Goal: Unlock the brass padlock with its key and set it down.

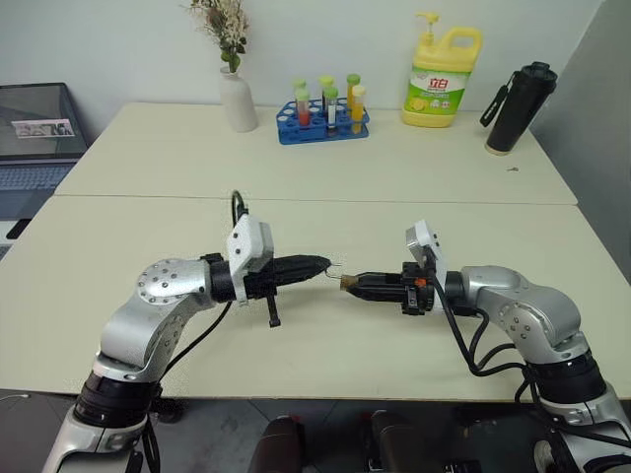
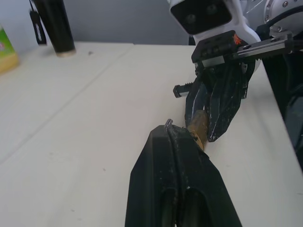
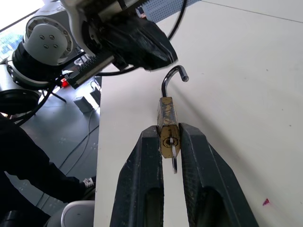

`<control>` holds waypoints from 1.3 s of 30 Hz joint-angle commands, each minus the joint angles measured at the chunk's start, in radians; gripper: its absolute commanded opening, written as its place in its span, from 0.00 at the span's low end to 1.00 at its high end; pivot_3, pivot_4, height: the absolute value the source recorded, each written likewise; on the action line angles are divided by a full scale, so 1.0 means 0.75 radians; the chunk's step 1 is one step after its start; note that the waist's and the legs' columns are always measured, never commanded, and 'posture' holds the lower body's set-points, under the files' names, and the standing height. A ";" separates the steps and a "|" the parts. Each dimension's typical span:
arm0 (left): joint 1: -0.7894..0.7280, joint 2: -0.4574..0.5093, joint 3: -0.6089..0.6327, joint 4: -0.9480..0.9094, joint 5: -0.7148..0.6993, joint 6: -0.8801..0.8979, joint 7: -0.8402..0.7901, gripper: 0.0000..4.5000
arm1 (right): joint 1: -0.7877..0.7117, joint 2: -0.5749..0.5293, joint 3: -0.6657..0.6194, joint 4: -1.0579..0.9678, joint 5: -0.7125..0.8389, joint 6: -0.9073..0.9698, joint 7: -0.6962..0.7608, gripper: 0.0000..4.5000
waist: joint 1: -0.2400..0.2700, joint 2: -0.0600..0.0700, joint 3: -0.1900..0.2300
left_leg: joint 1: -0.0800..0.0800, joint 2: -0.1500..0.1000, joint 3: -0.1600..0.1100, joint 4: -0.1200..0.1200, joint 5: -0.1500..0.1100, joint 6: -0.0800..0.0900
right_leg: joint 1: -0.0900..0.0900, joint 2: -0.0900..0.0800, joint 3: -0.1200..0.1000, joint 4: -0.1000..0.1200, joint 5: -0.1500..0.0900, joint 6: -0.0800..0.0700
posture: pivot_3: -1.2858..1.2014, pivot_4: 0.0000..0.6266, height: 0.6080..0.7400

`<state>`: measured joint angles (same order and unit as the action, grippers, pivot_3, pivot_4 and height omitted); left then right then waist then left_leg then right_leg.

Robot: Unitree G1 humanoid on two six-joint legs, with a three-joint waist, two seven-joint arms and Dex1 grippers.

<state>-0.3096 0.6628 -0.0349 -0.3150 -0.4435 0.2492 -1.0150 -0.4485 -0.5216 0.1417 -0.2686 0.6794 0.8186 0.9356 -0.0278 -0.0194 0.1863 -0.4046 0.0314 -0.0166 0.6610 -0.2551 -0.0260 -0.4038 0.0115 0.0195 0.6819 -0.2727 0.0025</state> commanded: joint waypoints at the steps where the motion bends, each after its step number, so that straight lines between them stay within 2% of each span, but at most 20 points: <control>1: 0.020 0.067 0.049 0.016 0.196 -0.277 0.011 0.20 | -0.004 -0.011 -0.033 -0.013 0.003 -0.016 0.001 0.04 | 0.001 0.000 0.000 | 0.000 0.000 0.000 0.000 0.000 0.000 | 0.000 0.000 0.000 0.000 0.000 0.000 | 0.52 0.24 1.00; 4: 0.069 0.130 0.068 0.083 0.292 -0.506 -0.029 0.42 | -0.012 -0.019 -0.042 0.004 0.012 0.010 -0.007 0.04 | 0.001 0.000 0.000 | 0.000 0.000 0.000 0.000 0.000 0.000 | 0.000 0.000 0.000 0.000 0.000 0.000 | 0.52 0.24 1.00; 9: 0.164 0.173 0.040 0.136 0.369 -0.753 -0.074 0.77 | -0.030 -0.048 -0.018 0.009 0.024 0.079 0.002 0.04 | 0.001 0.000 0.000 | 0.000 0.000 0.001 0.000 0.000 0.000 | 0.000 -0.002 0.000 0.000 0.000 0.000 | 0.52 0.24 1.00; 12: 0.240 0.177 0.001 0.125 0.382 -0.811 -0.098 0.98 | -0.024 -0.037 -0.012 -0.018 0.077 0.228 -0.055 0.04 | 0.001 0.000 0.000 | 0.000 0.000 0.002 0.000 0.000 0.000 | 0.000 -0.006 0.000 0.000 0.000 0.000 | 0.52 0.24 1.00; 19: 0.313 0.176 -0.041 0.123 0.361 -0.772 -0.118 0.99 | -0.024 0.061 -0.054 -0.020 0.120 0.505 -0.291 0.04 | 0.000 0.000 0.000 | 0.000 0.002 0.001 0.000 0.000 0.000 | 0.000 -0.006 -0.001 0.000 0.000 0.001 | 0.52 0.24 1.00; 33: 0.279 0.137 -0.104 0.157 0.392 -0.799 -0.094 0.99 | -0.052 0.205 -0.049 0.069 0.046 0.649 -0.534 0.04 | -0.002 0.000 0.000 | 0.000 0.001 0.001 0.000 0.000 0.000 | -0.001 -0.006 0.000 0.000 -0.003 0.006 | 0.52 0.24 1.00; 39: 0.289 0.137 -0.099 0.152 0.393 -0.792 -0.087 0.99 | -0.014 0.143 -0.094 0.005 0.050 0.703 -0.558 0.49 | -0.001 0.000 0.000 | 0.000 0.001 0.001 0.000 0.000 0.000 | -0.001 -0.006 0.000 0.000 -0.003 0.006 | 0.52 0.24 1.00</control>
<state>-0.0913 0.7642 -0.1182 -0.1852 -0.1458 -0.3355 -1.0905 -0.4591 -0.4000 0.1048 -0.2298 0.7075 1.3337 0.5208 -0.0289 -0.0194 0.1861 -0.4048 0.0320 -0.0155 0.6607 -0.2552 -0.0258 -0.4042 0.0072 0.0194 0.6822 -0.2751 0.0068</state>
